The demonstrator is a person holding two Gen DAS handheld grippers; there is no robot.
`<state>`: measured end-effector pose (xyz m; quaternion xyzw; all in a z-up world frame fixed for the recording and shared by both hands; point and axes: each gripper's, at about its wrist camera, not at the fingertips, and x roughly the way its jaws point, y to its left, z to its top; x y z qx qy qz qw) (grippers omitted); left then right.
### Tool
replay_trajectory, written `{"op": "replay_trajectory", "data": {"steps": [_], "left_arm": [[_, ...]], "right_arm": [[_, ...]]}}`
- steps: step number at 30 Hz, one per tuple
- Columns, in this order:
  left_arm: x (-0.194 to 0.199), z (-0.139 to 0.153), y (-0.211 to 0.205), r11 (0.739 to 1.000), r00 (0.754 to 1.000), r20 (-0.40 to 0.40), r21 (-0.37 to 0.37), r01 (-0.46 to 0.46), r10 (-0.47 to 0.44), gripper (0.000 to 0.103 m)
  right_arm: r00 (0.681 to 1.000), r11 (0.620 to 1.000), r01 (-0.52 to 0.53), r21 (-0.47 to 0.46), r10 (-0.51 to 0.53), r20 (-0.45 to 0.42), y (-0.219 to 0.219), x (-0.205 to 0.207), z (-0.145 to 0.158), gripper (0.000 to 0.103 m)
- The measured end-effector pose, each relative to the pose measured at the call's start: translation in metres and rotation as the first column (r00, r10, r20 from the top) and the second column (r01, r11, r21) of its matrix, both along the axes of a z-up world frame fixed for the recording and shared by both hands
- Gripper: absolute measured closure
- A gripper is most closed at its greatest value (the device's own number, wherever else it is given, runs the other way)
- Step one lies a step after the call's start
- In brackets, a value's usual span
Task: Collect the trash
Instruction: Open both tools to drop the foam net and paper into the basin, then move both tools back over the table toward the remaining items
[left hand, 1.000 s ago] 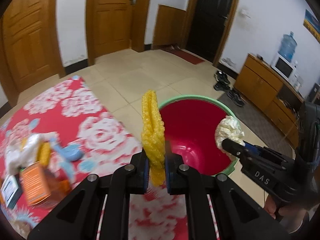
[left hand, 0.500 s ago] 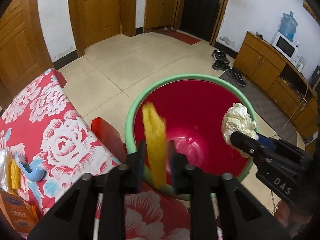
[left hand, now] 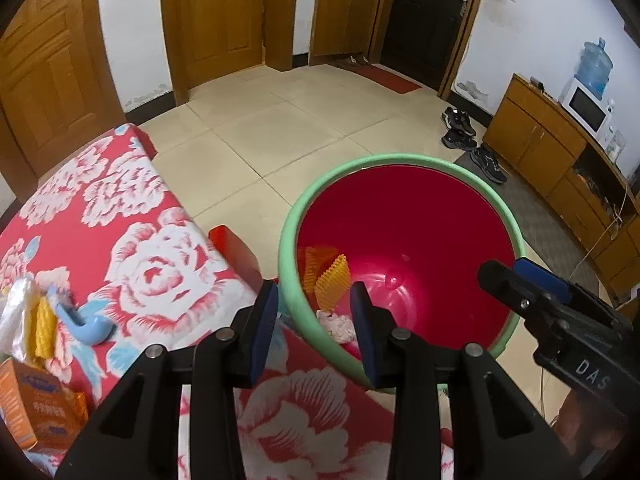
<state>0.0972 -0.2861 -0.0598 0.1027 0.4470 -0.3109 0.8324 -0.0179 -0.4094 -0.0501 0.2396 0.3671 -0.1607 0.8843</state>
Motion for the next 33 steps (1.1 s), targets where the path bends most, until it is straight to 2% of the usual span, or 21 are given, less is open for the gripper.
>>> {"op": "replay_trajectory", "data": {"steps": [9,21,33], "left_arm": [[-0.007,0.016,0.038,0.997,0.998,-0.005,-0.032,-0.068,0.068,0.066],[-0.021,0.040,0.100,0.984,0.985,0.026,-0.062,-0.168,0.170,0.066],[-0.027,0.045,0.189,0.937,0.937,0.032,-0.064,-0.344,0.347,0.066]], "right_arm": [[0.999,1.000,-0.012,0.007,0.011,0.041,0.013,-0.007,0.017,0.035],[0.994,0.996,-0.082,0.028,0.079,0.075,0.048,-0.008,0.034,0.028],[0.979,0.982,-0.189,0.032,0.186,0.079,0.100,-0.004,0.045,0.023]]}}
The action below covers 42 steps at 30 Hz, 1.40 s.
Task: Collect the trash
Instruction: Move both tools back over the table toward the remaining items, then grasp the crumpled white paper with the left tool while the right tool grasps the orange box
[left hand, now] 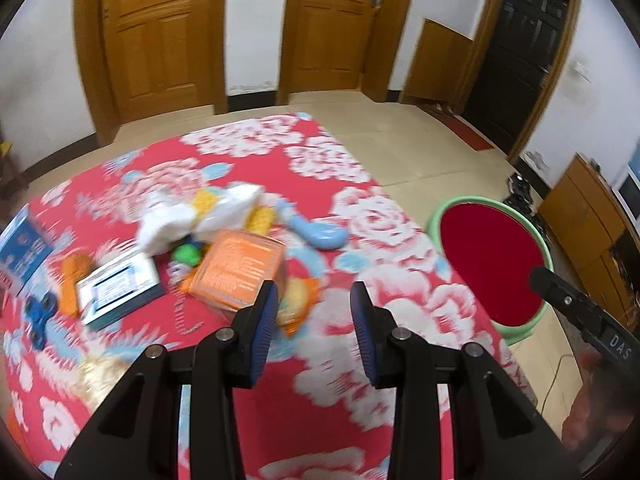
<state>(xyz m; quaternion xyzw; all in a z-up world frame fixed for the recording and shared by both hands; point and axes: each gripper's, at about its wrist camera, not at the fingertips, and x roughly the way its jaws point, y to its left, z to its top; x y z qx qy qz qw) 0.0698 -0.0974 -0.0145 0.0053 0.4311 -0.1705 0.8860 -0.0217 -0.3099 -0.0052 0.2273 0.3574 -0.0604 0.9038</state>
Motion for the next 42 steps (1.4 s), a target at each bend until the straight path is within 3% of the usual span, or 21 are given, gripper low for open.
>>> {"op": "replay_trajectory", "data": {"steps": [17,23,31,34,42], "left_arm": [[-0.021,0.005,0.090,0.986,0.986,0.018,-0.023,-0.168,0.168,0.062],[-0.024,-0.007,0.114,0.975,0.975,0.000,0.009,-0.223,0.223,0.050],[-0.023,-0.031,0.133,0.951,0.953,-0.018,0.079,-0.299,0.301,0.049],[-0.022,-0.038,0.140,0.951,0.951,-0.036,0.051,-0.304,0.306,0.043],[-0.019,-0.048,0.142,0.955,0.953,-0.082,-0.035,-0.294,0.291,0.042]], "right_arm": [[0.990,0.990,-0.141,-0.011,0.141,-0.018,0.069,0.007,0.001,0.016],[0.985,0.985,-0.173,-0.014,0.173,-0.030,0.085,0.009,-0.003,0.016],[0.979,0.980,-0.200,-0.022,0.199,-0.054,0.101,0.011,-0.006,0.013],[0.977,0.978,-0.206,-0.028,0.204,-0.061,0.105,0.013,-0.007,0.013],[0.970,0.972,-0.233,-0.030,0.230,-0.077,0.118,0.017,-0.011,0.013]]}}
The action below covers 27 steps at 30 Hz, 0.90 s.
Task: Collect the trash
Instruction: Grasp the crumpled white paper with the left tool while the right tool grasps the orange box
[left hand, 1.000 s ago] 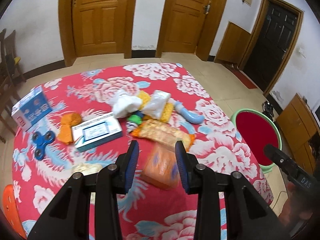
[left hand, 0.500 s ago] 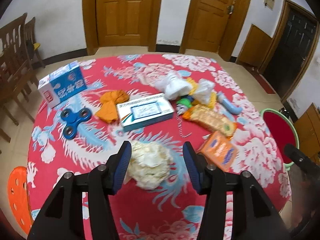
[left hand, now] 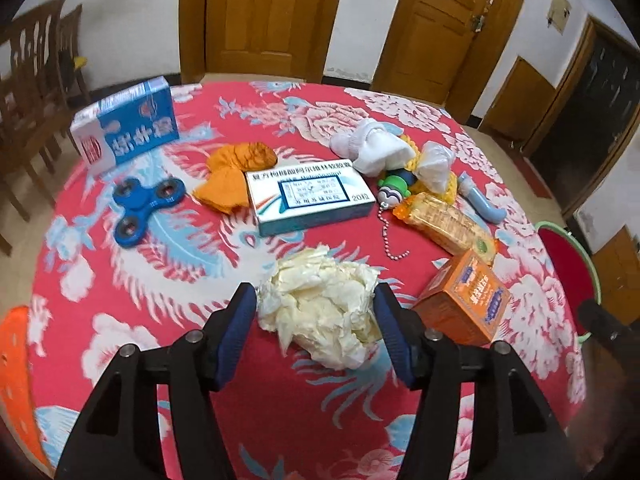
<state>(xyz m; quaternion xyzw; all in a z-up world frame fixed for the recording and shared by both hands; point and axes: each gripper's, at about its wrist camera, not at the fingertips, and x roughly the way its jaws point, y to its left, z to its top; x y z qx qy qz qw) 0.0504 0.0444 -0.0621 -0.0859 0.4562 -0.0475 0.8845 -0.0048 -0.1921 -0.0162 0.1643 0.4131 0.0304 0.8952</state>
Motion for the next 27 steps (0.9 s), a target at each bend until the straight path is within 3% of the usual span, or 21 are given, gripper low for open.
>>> {"op": "replay_trajectory", "data": {"steps": [5,10,16,27], "left_arm": [[0.000,0.000,-0.001,1.000,1.000,0.006,-0.007,0.000,0.000,0.043],[-0.002,0.001,-0.004,1.000,0.999,0.027,-0.009,0.023,-0.023,0.057],[-0.006,0.006,0.000,0.999,0.999,0.040,-0.021,0.027,-0.026,0.066],[-0.015,0.027,0.024,0.996,0.992,0.114,0.061,-0.062,0.055,0.067]], "right_arm": [[1.000,1.000,-0.011,-0.006,0.010,-0.006,0.006,0.002,-0.001,0.013],[1.000,1.000,-0.017,-0.001,0.017,-0.015,0.010,0.005,-0.004,0.013],[0.998,0.999,-0.051,-0.005,0.050,-0.022,0.021,0.009,-0.007,0.013],[0.988,0.988,-0.149,-0.038,0.148,-0.038,0.055,0.021,-0.012,0.012]]}}
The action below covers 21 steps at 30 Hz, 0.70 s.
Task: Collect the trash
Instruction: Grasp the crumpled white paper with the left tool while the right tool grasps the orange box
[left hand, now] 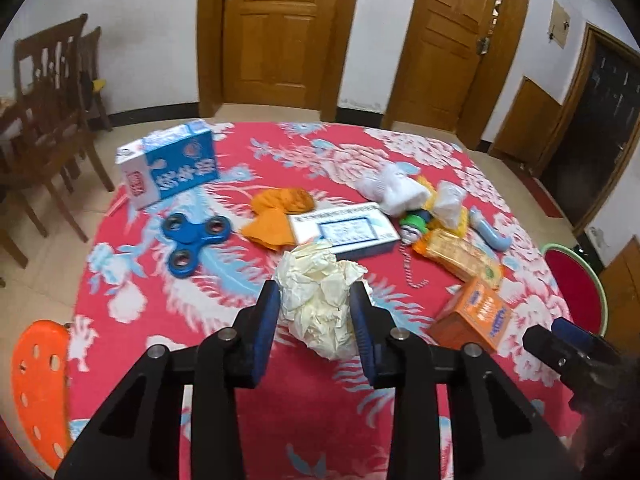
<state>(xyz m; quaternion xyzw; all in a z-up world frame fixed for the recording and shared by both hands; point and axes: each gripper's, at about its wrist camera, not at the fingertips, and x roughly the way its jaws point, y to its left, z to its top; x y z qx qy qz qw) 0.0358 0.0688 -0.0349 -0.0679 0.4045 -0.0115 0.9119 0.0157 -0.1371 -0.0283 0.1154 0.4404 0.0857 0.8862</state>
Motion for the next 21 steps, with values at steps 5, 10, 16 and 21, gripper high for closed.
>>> {"op": "replay_trajectory", "data": {"steps": [5,10,16,21], "left_arm": [[0.000,-0.004,0.012,0.999,0.999,-0.011,0.002,-0.032,0.032,0.067],[0.000,-0.009,0.017,0.999,0.999,-0.024,0.000,-0.045,0.045,0.067],[0.000,-0.013,0.019,0.999,0.998,-0.033,-0.001,-0.047,0.047,0.067],[0.001,-0.015,0.019,0.999,0.998,-0.038,-0.002,-0.045,0.045,0.067]], "right_arm": [[0.999,0.999,-0.048,-0.026,0.047,-0.012,0.020,0.008,-0.005,0.012],[0.996,0.995,-0.088,-0.052,0.087,-0.028,0.037,0.017,-0.012,0.012],[0.993,0.989,-0.116,-0.087,0.112,-0.045,0.051,0.023,-0.021,0.016],[0.989,0.986,-0.137,-0.098,0.131,-0.062,0.056,0.026,-0.027,0.038]]}}
